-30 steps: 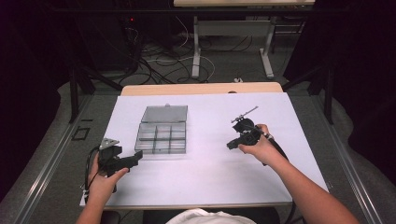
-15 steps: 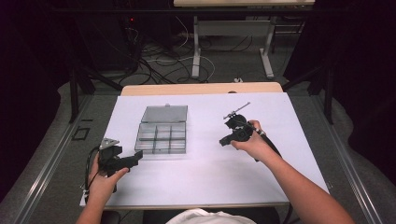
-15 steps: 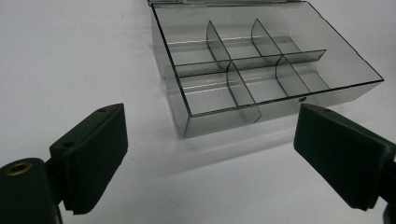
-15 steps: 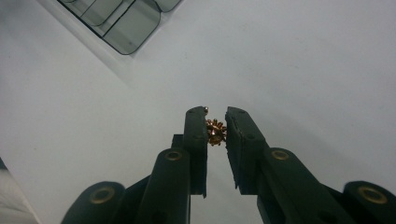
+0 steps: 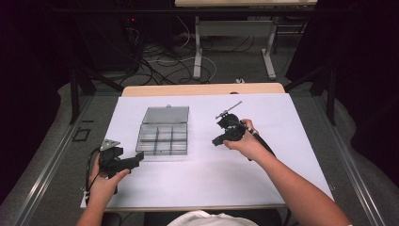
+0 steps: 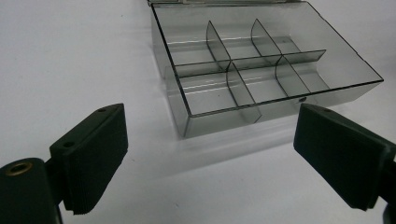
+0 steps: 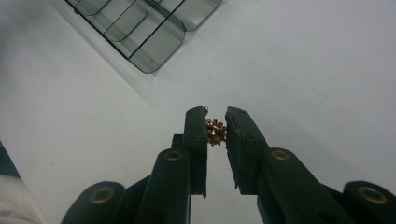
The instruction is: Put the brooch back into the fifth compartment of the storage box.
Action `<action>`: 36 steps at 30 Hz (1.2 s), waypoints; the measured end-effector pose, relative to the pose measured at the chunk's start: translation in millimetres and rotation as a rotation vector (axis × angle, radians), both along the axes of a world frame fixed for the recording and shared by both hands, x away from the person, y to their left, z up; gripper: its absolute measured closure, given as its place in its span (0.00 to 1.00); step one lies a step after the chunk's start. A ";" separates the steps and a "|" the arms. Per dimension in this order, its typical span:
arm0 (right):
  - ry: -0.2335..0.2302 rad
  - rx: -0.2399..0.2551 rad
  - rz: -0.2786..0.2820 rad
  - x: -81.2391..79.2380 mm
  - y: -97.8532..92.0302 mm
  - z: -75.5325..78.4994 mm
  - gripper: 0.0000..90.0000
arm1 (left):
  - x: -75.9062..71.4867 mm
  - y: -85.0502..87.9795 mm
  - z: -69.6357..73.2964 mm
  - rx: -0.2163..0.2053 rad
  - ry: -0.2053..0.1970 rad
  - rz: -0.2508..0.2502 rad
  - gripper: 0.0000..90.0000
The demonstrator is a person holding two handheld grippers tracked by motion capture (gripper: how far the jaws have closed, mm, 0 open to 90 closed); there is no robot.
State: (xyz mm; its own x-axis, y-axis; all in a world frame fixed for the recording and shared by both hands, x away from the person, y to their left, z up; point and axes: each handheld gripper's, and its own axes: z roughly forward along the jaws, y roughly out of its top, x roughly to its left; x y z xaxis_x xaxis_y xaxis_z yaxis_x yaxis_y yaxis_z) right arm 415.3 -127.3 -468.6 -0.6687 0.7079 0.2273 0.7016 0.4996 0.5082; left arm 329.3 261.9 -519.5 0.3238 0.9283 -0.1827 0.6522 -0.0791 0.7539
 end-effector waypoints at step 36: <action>-0.036 0.027 0.089 15.6 70.8 2.2 0.88 | 0.3 1.8 -0.3 -0.005 -0.007 -0.001 0.11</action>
State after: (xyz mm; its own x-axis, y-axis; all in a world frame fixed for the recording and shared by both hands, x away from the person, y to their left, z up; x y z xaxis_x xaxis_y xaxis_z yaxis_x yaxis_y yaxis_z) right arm 430.9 -56.5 -466.3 -0.7370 0.6389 0.2204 0.6359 0.5450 0.5464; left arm 329.6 263.7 -519.8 0.3258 0.9271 -0.1854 0.6468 -0.0755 0.7589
